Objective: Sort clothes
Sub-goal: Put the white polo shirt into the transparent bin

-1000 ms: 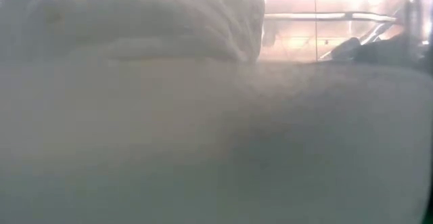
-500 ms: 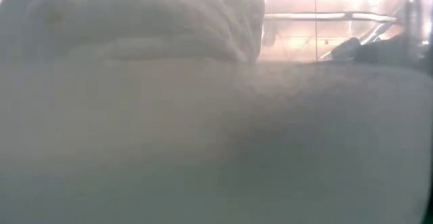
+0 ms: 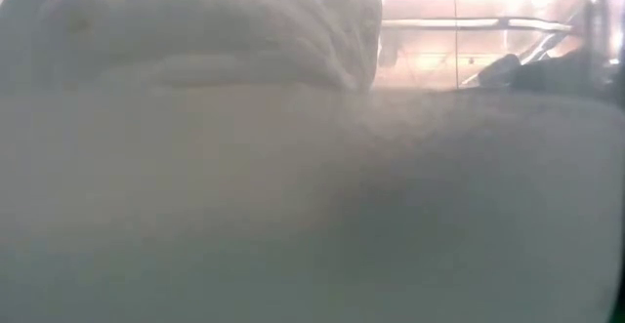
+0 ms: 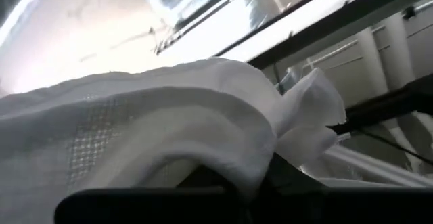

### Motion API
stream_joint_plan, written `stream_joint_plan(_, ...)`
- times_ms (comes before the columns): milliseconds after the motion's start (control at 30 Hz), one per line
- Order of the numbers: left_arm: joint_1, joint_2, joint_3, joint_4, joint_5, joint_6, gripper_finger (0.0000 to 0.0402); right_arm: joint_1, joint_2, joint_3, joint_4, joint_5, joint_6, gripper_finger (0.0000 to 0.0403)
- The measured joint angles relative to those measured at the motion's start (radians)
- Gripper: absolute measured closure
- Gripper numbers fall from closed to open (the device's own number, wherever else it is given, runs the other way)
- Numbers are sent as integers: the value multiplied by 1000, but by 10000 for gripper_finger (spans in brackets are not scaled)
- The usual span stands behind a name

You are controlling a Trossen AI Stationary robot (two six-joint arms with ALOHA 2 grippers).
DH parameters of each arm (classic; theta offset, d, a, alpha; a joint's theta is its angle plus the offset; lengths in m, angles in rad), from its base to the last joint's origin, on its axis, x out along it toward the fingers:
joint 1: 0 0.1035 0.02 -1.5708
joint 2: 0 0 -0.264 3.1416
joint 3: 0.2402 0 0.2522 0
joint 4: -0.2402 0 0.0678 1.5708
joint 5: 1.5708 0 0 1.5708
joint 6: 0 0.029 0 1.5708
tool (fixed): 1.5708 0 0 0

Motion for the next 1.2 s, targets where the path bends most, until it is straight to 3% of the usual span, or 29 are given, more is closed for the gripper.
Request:
stream_joint_plan(200,-93,21,0,-130,0,33,401,0,0,0,0,0,-2,58)
stream_joint_plan(467,-214,74,0,-161,1,34,401,0,0,0,0,0,-15,58)
stream_joint_plan(667,-281,75,0,-379,20,29,401,0,0,0,0,-1,1,58)
stream_joint_plan(867,-362,72,-1,-566,-97,27,401,2,0,0,0,-4,18,58)
stream_joint_plan(1000,-409,74,-1,-581,-174,89,401,2,0,0,-1,-15,17,58)
stream_joint_plan(1200,-466,63,0,-766,-177,75,401,2,0,0,-22,-40,18,58)
